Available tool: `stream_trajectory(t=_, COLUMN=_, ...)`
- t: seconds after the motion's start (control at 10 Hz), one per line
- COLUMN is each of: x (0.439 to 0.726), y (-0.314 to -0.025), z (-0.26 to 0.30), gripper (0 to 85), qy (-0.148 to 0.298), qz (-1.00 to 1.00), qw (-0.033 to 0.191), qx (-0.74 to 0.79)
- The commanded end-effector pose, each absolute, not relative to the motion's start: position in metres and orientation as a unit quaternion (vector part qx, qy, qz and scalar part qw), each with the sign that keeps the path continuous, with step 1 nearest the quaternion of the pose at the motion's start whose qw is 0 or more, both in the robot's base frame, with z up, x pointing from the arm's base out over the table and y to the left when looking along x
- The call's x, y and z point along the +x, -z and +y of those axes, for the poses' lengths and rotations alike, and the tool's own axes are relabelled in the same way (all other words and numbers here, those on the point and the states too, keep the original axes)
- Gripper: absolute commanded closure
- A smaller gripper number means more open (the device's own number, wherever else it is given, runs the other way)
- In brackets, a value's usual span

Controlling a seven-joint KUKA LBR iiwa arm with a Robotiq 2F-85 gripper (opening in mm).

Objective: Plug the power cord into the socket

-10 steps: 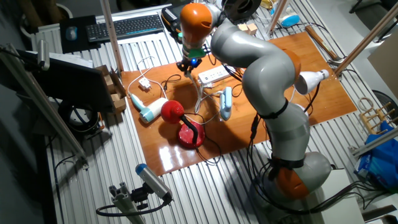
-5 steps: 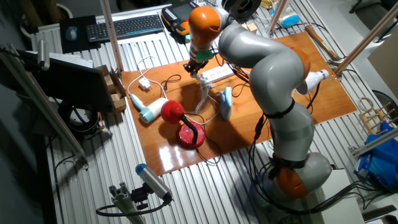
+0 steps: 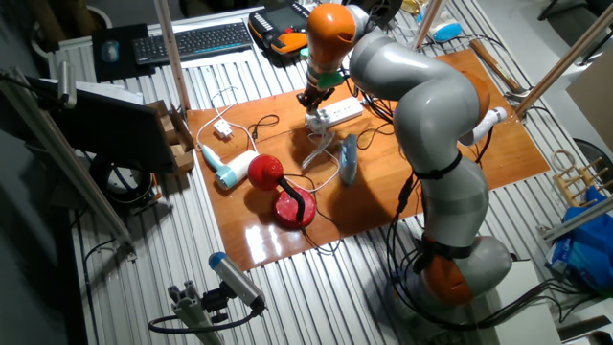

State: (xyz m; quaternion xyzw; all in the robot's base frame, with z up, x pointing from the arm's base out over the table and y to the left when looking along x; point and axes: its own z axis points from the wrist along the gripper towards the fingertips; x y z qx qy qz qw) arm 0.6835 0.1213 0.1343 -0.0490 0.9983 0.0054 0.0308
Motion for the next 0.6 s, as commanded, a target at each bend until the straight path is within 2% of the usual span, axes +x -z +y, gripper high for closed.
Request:
stream_trajectory(t=0.0, x=0.685, y=-0.132, z=0.116, gripper=85.0, qy=-0.005, qz=0.998, qw=0.032, qx=-0.053)
stream_trajectory(t=0.5, x=0.689, y=-0.125, z=0.094, gripper=85.0, qy=-0.006, qz=0.997, qw=0.034, qx=-0.063)
